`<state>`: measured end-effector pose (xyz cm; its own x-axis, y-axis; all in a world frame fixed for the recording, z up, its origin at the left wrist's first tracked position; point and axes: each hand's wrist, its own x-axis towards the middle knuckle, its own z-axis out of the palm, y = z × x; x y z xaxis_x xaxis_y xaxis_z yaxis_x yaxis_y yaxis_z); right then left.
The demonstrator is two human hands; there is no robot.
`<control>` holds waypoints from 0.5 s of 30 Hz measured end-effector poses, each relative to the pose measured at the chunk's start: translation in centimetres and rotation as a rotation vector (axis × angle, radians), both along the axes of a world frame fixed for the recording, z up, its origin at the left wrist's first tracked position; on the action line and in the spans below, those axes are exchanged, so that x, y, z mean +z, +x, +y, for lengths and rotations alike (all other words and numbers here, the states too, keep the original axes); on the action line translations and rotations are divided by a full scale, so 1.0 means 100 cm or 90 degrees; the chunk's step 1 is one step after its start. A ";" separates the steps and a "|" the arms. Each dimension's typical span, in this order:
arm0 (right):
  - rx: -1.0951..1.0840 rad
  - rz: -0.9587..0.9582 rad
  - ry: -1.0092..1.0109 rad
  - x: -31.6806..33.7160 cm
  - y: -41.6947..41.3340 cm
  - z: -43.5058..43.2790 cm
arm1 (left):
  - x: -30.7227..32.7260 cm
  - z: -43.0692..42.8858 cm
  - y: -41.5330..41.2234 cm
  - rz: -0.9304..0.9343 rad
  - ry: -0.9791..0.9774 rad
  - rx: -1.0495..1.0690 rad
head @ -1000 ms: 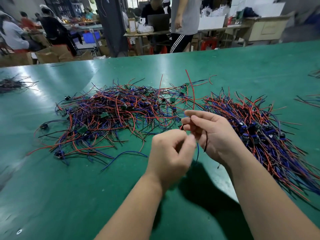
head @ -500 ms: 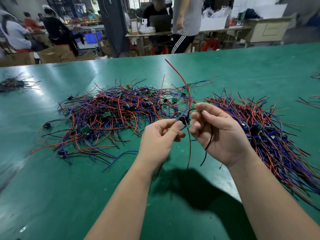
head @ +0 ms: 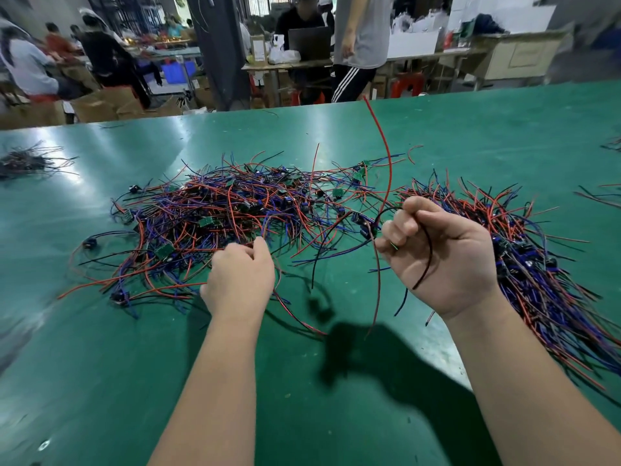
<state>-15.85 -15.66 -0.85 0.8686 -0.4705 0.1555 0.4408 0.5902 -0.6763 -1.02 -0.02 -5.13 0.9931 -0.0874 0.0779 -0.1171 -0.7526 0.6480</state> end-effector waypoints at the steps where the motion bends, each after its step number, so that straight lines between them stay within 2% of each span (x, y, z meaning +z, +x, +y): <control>1: 0.008 -0.002 -0.002 0.001 0.000 0.001 | 0.000 -0.001 -0.001 -0.024 0.019 0.022; 3: 0.028 -0.002 -0.004 0.001 0.000 0.002 | 0.003 -0.005 -0.006 -0.119 -0.019 -0.006; 6: 0.074 -0.005 -0.014 0.000 -0.001 0.006 | 0.009 -0.013 -0.021 -0.267 -0.152 -0.261; 9: 0.112 -0.009 -0.019 -0.001 0.000 0.008 | 0.011 -0.021 -0.039 -0.328 -0.125 -0.476; 12: 0.105 0.003 -0.020 0.000 0.000 0.007 | 0.009 -0.024 -0.041 -0.346 -0.134 -0.476; 15: 0.068 0.008 0.000 0.001 -0.002 0.003 | 0.011 -0.020 -0.033 -0.308 -0.200 -0.433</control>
